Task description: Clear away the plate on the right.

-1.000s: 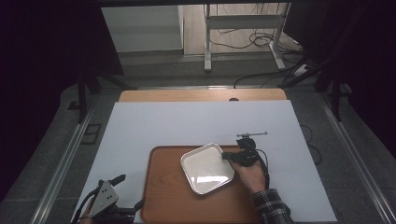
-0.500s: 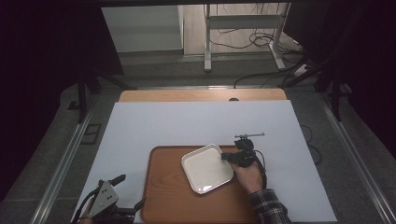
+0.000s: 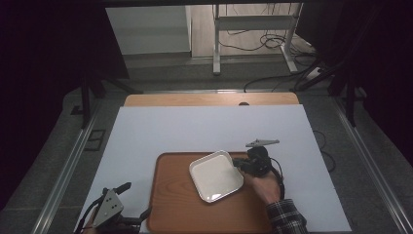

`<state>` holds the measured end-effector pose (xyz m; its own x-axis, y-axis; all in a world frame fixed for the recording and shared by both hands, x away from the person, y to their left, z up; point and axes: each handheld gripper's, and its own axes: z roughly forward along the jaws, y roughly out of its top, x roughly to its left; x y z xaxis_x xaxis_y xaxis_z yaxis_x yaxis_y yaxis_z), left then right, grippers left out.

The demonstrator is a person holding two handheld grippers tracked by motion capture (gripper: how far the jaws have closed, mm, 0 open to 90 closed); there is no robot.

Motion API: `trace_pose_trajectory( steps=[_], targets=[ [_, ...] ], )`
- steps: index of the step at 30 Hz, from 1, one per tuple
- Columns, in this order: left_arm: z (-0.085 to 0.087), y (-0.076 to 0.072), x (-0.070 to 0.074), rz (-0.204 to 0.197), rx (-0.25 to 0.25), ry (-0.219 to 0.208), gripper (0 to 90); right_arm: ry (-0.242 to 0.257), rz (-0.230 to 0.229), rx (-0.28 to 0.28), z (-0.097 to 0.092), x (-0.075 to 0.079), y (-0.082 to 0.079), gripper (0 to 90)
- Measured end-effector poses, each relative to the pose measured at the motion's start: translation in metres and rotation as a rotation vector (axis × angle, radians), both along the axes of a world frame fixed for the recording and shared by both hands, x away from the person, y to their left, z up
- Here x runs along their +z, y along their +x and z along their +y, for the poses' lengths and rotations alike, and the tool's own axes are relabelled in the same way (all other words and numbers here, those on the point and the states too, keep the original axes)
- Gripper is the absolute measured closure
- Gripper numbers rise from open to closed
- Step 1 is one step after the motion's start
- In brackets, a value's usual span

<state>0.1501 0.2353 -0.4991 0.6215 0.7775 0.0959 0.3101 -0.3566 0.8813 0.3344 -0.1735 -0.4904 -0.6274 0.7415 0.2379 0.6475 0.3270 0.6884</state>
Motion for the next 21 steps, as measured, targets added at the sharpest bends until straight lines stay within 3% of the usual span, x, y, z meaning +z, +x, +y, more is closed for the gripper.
trace_pose_trajectory(
  steps=[4,5,9,21],
  targets=[
    [0.0,0.0,0.0,0.0,0.0,-0.001,2.9,-0.012,-0.022,0.06,0.005,0.005,-0.011,89.3],
    [0.0,0.0,0.0,0.0,0.0,-0.001,2.9,-0.006,-0.026,0.097,0.008,0.007,-0.018,89.5],
    [0.0,0.0,0.0,-0.001,0.0,0.0,2.9,-0.013,-0.032,0.138,0.014,0.009,-0.03,89.6],
    [0.0,0.0,0.0,-0.001,-0.002,0.001,2.9,-0.028,0.006,0.29,0.03,0.003,-0.078,89.5]
  ],
)
